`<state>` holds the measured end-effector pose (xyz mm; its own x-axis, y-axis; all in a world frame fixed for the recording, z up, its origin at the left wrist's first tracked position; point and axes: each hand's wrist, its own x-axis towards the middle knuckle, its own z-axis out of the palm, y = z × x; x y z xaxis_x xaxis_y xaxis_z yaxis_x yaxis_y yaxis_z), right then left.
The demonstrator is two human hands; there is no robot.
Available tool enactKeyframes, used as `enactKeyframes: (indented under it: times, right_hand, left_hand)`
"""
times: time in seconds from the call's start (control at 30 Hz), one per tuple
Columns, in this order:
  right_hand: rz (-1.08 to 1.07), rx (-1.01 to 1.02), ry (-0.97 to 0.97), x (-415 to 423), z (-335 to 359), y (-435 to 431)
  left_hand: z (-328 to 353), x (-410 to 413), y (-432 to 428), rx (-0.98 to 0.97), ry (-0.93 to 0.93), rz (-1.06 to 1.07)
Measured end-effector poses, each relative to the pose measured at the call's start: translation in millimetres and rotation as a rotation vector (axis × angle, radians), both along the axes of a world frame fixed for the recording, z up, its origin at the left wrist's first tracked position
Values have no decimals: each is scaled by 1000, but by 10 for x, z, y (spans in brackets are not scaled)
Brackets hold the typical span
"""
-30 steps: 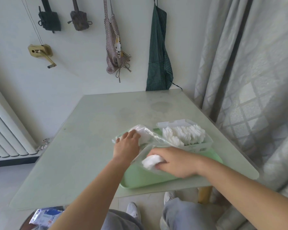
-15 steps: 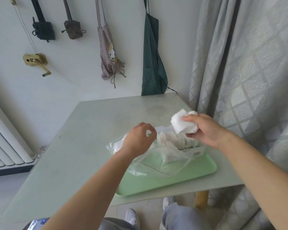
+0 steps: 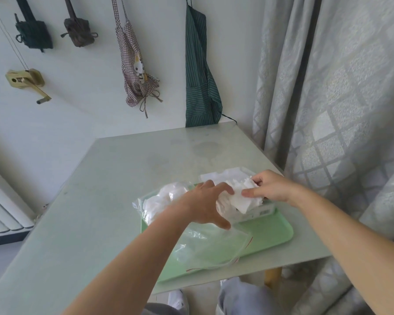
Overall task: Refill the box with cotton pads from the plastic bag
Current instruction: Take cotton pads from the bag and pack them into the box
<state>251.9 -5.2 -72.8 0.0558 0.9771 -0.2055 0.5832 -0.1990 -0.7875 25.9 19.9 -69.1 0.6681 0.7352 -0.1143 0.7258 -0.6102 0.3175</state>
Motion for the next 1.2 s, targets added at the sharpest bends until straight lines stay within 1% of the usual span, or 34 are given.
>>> enactKeyframes:
  times: [0.13, 0.23, 0.4, 0.5, 0.57, 0.63, 0.7, 0.77, 0.93, 1.1, 1.2]
  right_hand:
    - [-13, 37, -208, -43, -28, 38]
    - [-39, 91, -333, -55, -90, 72]
    - [-65, 202, -640, -136, -154, 93]
    - [-19, 283, -822, -210, -124, 46]
    - [11, 306, -903, -253, -101, 17]
    - [27, 258, -901, -290, -83, 16]
    - [32, 164, -818, -343, -44, 41]
    - [41, 112, -749, -412, -25, 91]
    - [6, 81, -808, -597, -117, 159]
    - [38, -124, -700, -514, 42, 140]
    - [37, -140, -674, -425, 126, 105]
  left_hand:
    - [-64, 8, 49, -34, 13, 4]
    - [-94, 4, 61, -37, -17, 6]
    - [-103, -7, 79, -64, -65, 6]
    - [-121, -10, 69, -77, -66, 5]
    - [-126, -5, 70, -81, -59, 4]
    - [-122, 4, 70, -88, -53, 6]
    - [-120, 19, 75, -96, -53, 12]
    - [-123, 34, 82, -99, -53, 17]
    - [-128, 37, 100, -105, -60, 19]
    - [-125, 20, 104, -128, -86, 22]
    - [-129, 12, 111, -135, -95, 18]
